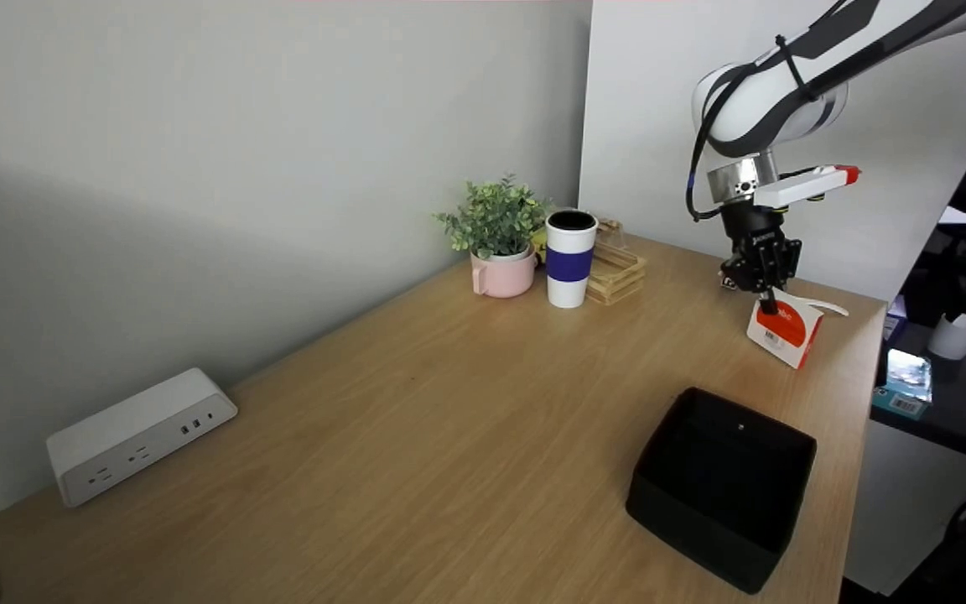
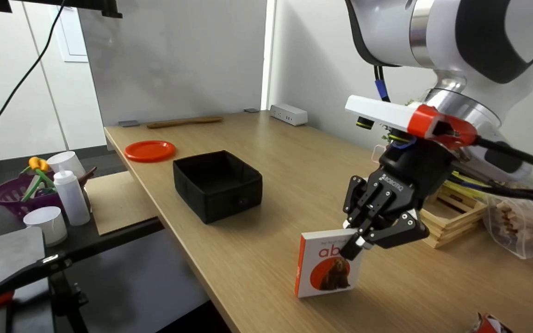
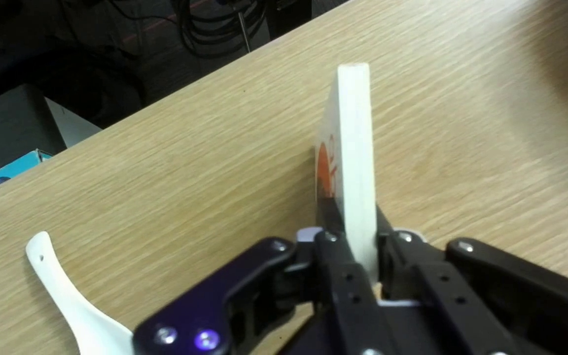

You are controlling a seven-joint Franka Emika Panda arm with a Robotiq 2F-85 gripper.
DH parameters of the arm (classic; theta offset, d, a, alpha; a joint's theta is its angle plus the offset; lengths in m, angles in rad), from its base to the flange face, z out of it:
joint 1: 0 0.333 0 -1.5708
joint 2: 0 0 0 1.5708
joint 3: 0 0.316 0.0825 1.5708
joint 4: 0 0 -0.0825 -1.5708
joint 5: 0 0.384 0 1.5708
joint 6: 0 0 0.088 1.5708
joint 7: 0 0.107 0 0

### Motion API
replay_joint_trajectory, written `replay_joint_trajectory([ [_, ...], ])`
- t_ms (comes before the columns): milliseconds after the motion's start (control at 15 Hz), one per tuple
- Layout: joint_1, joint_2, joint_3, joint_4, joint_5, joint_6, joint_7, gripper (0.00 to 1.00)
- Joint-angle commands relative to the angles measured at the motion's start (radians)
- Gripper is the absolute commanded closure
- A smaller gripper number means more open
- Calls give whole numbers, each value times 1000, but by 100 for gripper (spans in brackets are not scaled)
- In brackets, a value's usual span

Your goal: Remove the book from the box and put it on the table, put it back in the box, then back on the table again.

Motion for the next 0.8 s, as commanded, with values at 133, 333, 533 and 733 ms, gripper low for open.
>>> replay_joint_trajectory([
  [133, 40, -114, -14, -88, -54, 53, 74, 96],
  [333, 65, -191, -18, -159, -98, 102, 112, 96],
  [533, 88, -261, -12, -222, -158, 122, 118, 96],
  [733, 117, -322, 0, -278, -237, 112, 101, 96],
])
